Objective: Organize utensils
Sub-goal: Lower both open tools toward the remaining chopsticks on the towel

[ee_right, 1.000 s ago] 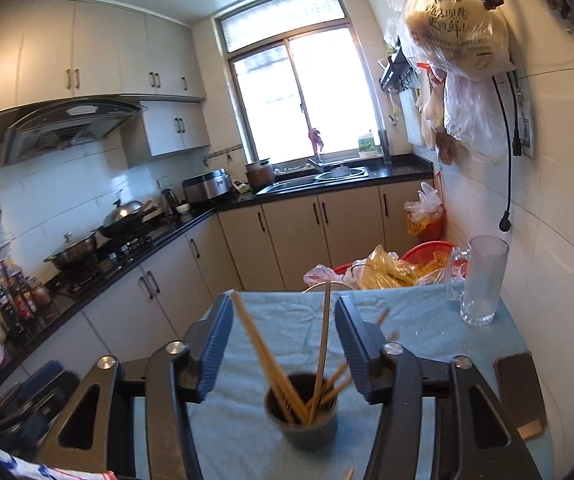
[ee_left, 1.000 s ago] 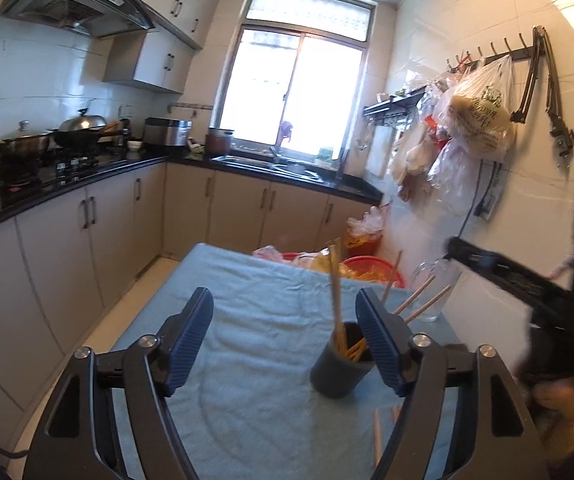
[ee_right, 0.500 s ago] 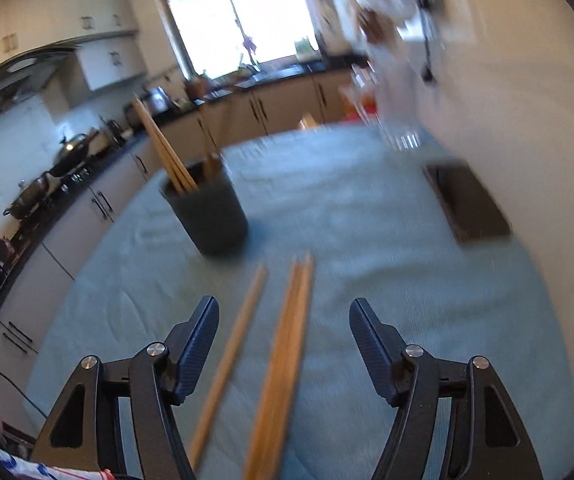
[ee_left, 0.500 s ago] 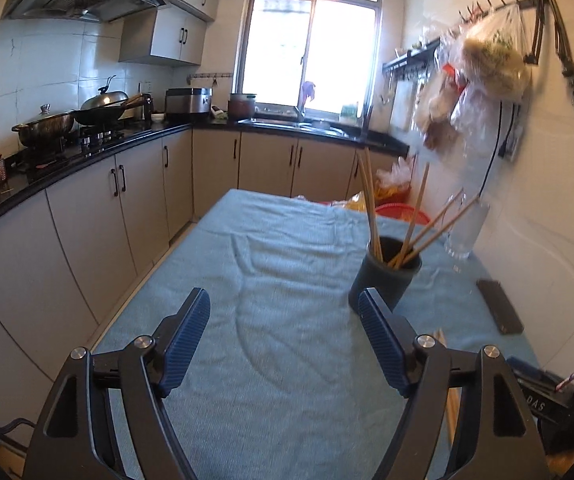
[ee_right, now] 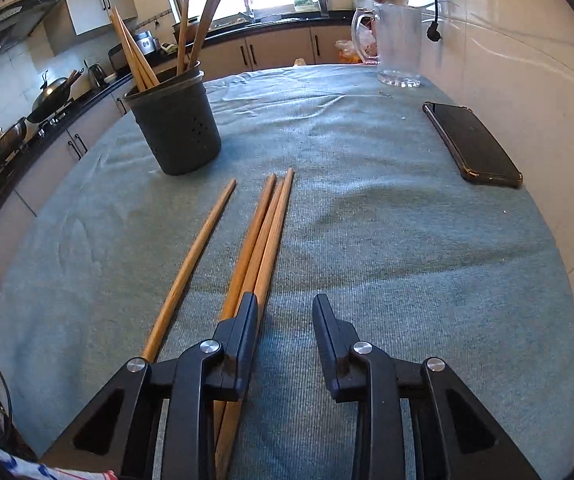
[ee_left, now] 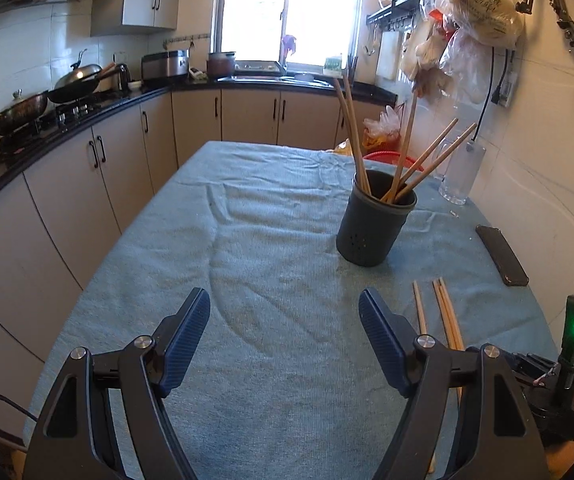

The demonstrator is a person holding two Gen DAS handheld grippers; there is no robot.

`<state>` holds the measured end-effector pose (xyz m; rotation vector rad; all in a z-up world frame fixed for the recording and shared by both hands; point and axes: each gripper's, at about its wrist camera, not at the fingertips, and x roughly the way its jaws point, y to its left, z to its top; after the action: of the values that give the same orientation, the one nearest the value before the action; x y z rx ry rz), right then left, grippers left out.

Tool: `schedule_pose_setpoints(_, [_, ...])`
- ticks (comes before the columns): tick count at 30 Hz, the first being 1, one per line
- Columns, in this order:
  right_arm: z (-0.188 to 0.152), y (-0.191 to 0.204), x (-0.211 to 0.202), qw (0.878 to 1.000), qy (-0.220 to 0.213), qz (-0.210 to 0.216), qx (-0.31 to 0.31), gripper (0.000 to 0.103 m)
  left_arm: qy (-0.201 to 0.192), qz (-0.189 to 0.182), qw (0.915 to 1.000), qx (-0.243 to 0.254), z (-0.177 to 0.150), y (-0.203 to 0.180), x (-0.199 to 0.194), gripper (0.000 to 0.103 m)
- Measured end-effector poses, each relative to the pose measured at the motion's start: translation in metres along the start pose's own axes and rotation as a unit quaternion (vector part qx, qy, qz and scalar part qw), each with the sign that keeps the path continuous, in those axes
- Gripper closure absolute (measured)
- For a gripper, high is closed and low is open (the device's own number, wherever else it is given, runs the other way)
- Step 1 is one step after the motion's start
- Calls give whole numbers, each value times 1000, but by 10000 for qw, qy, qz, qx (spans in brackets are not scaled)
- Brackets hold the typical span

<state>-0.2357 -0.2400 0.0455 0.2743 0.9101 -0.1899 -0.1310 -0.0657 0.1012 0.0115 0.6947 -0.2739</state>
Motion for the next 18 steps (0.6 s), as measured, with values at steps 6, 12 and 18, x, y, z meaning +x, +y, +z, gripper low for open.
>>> schedule_pose_setpoints(6, [8, 10, 7, 9999, 49, -111, -120, 72, 239, -99, 9997, 55, -3, -6, 15, 27])
schedule_pose_setpoints(12, [9, 19, 12, 9989, 110, -356, -288, 76, 325, -120, 9992, 187, -6, -14, 19, 27])
schedule_pose_setpoints(18, [12, -26, 3, 9975, 146, -596, 361, 77, 606, -360, 9967, 409, -12, -30, 32, 27])
